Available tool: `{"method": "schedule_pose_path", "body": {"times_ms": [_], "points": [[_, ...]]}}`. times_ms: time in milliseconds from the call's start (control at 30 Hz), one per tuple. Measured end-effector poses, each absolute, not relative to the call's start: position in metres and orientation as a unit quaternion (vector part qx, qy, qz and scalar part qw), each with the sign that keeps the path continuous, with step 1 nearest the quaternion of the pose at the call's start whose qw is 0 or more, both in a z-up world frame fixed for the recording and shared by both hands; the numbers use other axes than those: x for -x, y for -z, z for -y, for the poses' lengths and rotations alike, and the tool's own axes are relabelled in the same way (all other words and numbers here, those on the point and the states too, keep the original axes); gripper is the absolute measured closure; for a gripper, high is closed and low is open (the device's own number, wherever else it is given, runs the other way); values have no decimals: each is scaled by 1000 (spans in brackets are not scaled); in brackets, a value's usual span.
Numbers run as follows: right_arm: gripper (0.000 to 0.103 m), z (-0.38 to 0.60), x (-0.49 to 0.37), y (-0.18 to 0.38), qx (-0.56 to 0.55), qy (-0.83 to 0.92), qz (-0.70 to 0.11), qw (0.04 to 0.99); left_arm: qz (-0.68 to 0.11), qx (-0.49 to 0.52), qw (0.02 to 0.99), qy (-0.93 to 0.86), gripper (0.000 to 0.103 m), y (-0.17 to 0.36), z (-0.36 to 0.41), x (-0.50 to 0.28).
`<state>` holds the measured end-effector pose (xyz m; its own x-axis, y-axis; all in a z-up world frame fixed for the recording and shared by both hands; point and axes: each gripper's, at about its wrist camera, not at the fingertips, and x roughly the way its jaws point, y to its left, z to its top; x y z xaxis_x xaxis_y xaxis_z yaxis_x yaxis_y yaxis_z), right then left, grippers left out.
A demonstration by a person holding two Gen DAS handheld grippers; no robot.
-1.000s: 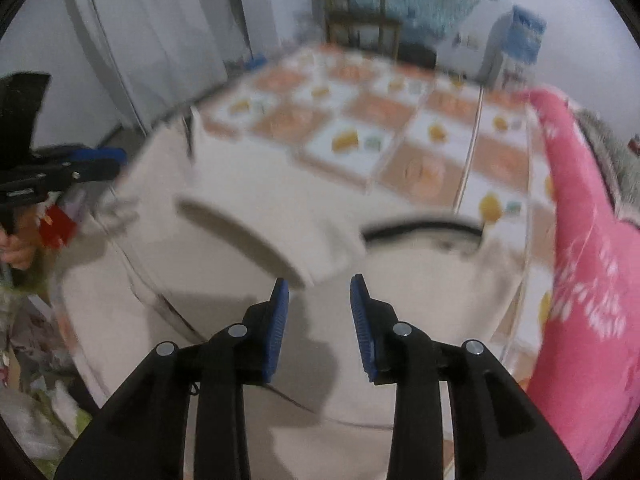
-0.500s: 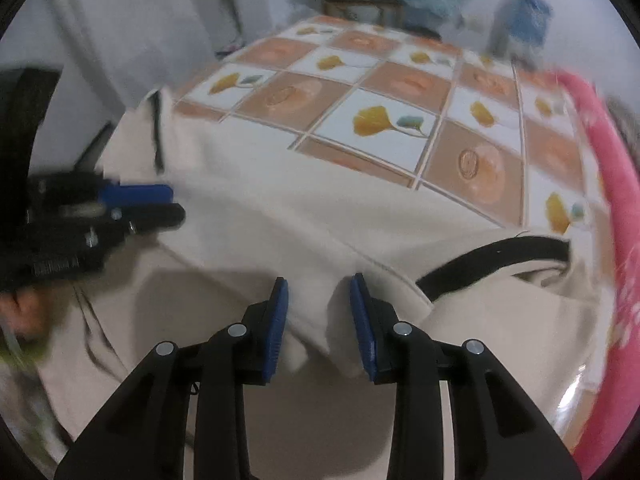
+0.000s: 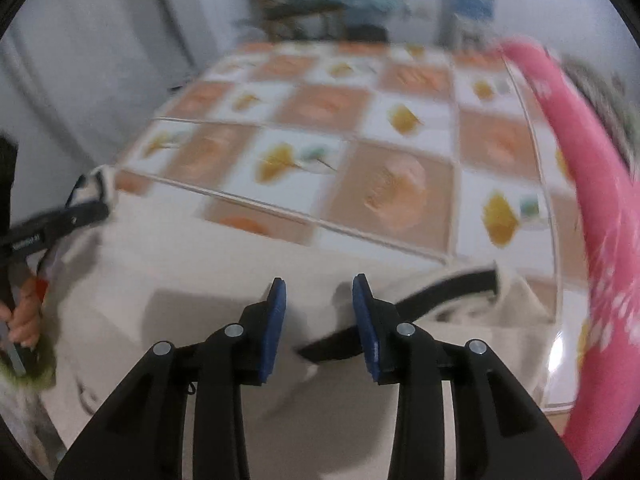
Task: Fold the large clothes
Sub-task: 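Lift the collar with both grippers and fold it over toward the hem, then open both grippers and release the folded collar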
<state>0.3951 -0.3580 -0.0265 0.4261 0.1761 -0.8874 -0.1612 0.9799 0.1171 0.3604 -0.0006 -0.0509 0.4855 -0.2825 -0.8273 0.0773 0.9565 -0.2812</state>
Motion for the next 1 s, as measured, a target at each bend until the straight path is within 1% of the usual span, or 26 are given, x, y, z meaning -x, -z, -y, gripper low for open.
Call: {"method": "schedule_pose_path", "body": {"times_ms": [67, 133, 233, 300, 400, 467, 533, 600, 667, 733, 767, 800, 833, 867, 933, 1000], "points": [[68, 376, -394, 32, -48, -108, -527, 841, -481, 145, 857, 116, 48, 54, -19, -355], [69, 386, -391, 29, -73, -108, -528, 839, -479, 150, 857, 118, 48, 48, -28, -348], [68, 385, -383, 12, -68, -79, -522, 847, -453, 106, 879, 106, 49, 26, -21, -335], [68, 378, -377, -2, -52, -78, -506, 858, -425, 79, 892, 133, 49, 10, -7, -327], [68, 353, -369, -17, -38, -113, -487, 865, -402, 30, 896, 185, 44, -7, 30, -315], [68, 324, -366, -16, -8, -137, -484, 864, -404, -15, 892, 201, 41, -4, 62, -310], [68, 303, -366, -9, 16, -145, -486, 862, -417, -66, 884, 199, 37, 11, 91, -307], [68, 290, -366, 4, 20, -150, -496, 855, -435, -95, 875, 188, 37, 30, 107, -309], [68, 280, -367, 26, 42, -136, -511, 848, -442, -108, 874, 171, 35, 49, 109, -309], [67, 275, -355, 29, 72, -135, -488, 859, -416, -122, 885, 171, 34, 52, 108, -296], [66, 275, -349, 29, 88, -134, -484, 860, -414, -132, 885, 168, 31, 53, 108, -291], [65, 275, -344, 29, 97, -133, -484, 859, -416, -135, 885, 160, 27, 53, 106, -288], [63, 277, -338, 29, 99, -132, -487, 857, -424, -131, 883, 154, 20, 54, 102, -287], [63, 281, -333, 30, 100, -132, -491, 855, -434, -120, 879, 154, 18, 56, 98, -287], [63, 288, -323, 29, 105, -132, -492, 854, -476, -84, 862, 152, 18, 60, 84, -294], [63, 291, -318, 28, 113, -123, -501, 849, -493, -63, 856, 141, 18, 57, 71, -294]]}}
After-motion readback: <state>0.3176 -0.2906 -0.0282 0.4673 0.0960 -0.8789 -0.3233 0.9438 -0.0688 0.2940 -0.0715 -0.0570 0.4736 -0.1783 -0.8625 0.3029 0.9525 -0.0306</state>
